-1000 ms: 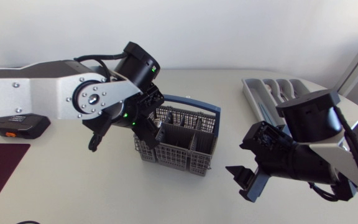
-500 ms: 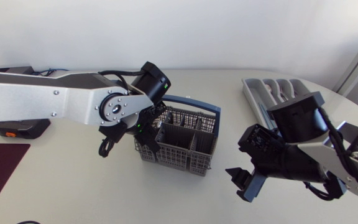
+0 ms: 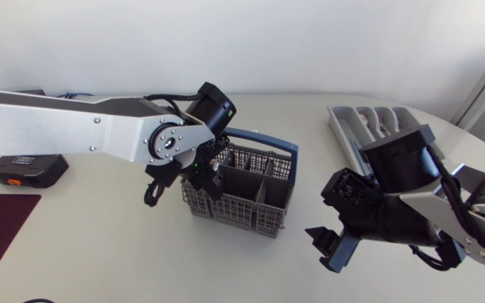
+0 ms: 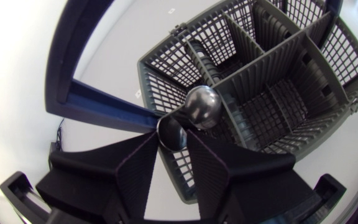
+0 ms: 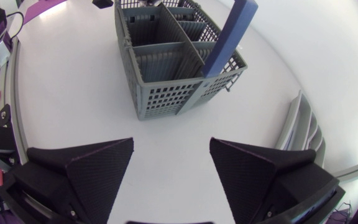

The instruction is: Unload the cutlery basket into the drawer organizer.

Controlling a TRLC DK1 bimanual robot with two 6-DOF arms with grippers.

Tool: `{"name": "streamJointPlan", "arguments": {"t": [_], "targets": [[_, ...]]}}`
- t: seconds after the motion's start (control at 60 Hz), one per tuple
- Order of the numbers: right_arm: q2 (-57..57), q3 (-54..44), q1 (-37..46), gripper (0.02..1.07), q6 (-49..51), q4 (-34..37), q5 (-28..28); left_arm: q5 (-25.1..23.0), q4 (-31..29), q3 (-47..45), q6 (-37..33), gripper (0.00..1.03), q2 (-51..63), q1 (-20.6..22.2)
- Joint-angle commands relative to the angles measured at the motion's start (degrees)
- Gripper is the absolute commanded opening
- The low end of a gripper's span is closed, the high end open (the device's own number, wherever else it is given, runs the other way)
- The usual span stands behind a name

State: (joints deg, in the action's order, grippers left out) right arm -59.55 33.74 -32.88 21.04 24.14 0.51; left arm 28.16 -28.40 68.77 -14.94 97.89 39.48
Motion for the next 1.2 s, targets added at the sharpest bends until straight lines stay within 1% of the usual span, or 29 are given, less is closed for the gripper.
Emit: {"name": "streamJointPlan", "arguments": {"t": [0.0,0.033,0.117,0.167,0.233,0.317,0.467,0.517,0.9,1.183], "targets": [[-0.66,-0.78,0.36,0.91,-0.30,-0.50,0.63,0.84,0.37,1.63,1.23,0.30,1.78,-0.37],[-0.66,-0.78,0.45,0.91,-0.21,-0.50,0.63,0.84,0.45,1.63,1.23,0.29,1.87,-0.37],[-0.57,-0.87,0.54,0.91,-0.12,-0.50,0.63,0.84,0.63,1.72,1.32,0.23,2.22,-0.37],[-0.48,-0.87,0.63,0.91,-0.03,-0.50,0.63,0.84,0.72,1.72,1.40,0.23,2.48,-0.29],[-0.39,-0.87,0.72,0.91,0.14,-0.50,0.63,0.84,0.81,1.72,1.58,0.16,3.01,-0.20],[-0.30,-0.95,1.07,0.91,0.41,-0.50,0.63,0.84,0.81,1.72,1.58,0.10,3.45,-0.11],[-0.30,-1.39,1.07,0.91,0.58,-0.67,0.63,0.84,1.16,1.72,1.67,0.10,3.63,-0.02],[-0.22,-1.57,1.07,0.91,0.58,-0.85,0.63,0.84,1.51,1.72,1.67,0.05,3.80,0.07],[0.66,-2.36,1.33,0.91,0.76,-0.94,0.63,0.75,2.65,-0.04,1.67,0.04,5.03,-0.02],[0.75,-2.27,1.33,0.91,0.85,-0.94,0.54,0.75,5.73,-7.60,1.14,0.04,-2.70,-0.46]]}}
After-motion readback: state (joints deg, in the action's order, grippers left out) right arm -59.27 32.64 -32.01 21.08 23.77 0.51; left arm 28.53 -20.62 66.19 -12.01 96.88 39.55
